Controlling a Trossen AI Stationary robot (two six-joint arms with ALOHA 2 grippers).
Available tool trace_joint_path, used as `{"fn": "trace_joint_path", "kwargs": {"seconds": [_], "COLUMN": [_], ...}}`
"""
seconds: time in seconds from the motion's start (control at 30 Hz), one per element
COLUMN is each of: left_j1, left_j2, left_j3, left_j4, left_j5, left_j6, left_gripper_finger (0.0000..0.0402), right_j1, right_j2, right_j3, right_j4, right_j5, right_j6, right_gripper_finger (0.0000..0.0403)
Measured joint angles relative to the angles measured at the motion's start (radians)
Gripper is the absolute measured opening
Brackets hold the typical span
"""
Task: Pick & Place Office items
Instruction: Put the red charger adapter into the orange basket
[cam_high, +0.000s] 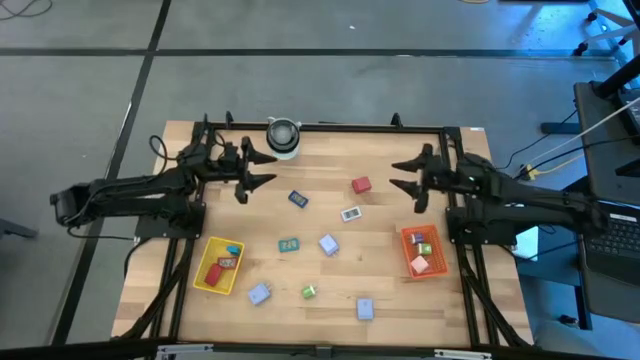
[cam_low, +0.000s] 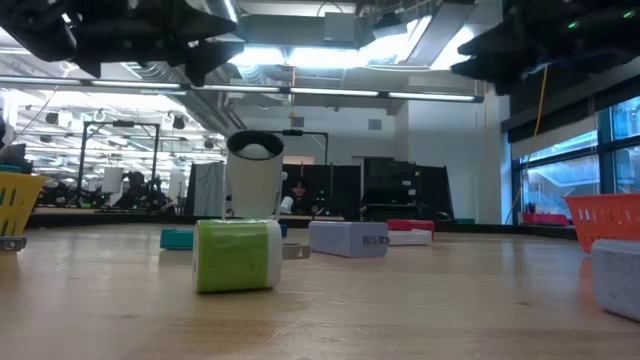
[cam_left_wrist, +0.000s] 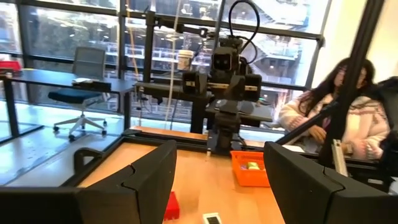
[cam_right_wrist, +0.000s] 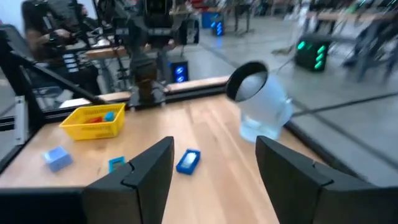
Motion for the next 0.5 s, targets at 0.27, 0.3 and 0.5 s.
{"fn": "trace_joint_path", "kwargs": {"seconds": [0.27, 0.3, 0.5], "left_j1": [0.067, 0.072, 0.095], "left_j2": [0.0, 0.0, 0.0], "left_j3": [0.0, 0.0, 0.0], "left_j4": [-0.058, -0.069, -0.09], "left_j5": [0.0, 0.0, 0.001], "left_j6": [-0.009, -0.008, 0.006], "left_gripper_finger": [0.0237, 0.0237, 0.0237], "right_j1": [-0.137, -0.142, -0.172], "right_j2": [0.213, 0.229, 0.313], "right_j3": [0.0, 0.0, 0.006], "right_j4": [0.156, 0.156, 0.155], "right_j5": [-0.222, -0.221, -0.216], "right_j6": [0.062, 0.059, 0.013], "right_gripper_finger": [0.0229, 0.0229, 0.0229]}}
